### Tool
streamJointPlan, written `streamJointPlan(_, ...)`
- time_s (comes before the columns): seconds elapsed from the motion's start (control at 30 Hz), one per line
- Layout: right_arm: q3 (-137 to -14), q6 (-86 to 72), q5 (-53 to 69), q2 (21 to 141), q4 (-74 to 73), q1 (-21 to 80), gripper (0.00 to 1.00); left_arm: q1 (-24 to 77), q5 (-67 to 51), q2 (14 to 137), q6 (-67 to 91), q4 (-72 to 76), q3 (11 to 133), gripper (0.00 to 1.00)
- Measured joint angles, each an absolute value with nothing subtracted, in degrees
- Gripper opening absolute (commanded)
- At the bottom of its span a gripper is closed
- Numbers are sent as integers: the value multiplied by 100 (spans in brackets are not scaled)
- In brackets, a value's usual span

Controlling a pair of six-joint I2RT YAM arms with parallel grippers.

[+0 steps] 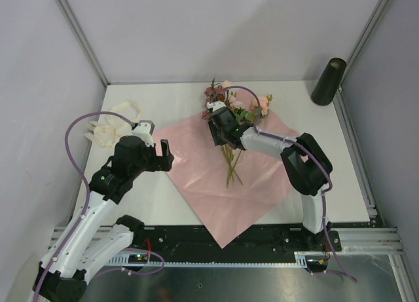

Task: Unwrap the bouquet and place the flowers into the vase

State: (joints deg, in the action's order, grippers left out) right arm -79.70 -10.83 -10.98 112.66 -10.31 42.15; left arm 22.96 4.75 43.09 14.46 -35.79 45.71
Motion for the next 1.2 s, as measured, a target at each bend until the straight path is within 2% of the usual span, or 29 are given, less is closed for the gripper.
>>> streamJointPlan(0.53, -9181, -786, -1470, 12381, -1791, 4215, 34, 2296, 569, 4307, 1446, -3579, 4569, 100)
streamJointPlan(0.93, -9699, -788, -1632, 12726, -2228, 4226, 41, 2296, 589, 4307, 1444, -3579, 4569, 100)
streamJointPlan(1.2, -9830, -875, -1828, 12809, -2401, 4239, 39, 2296, 587, 4307, 1444, -3579, 4569, 100)
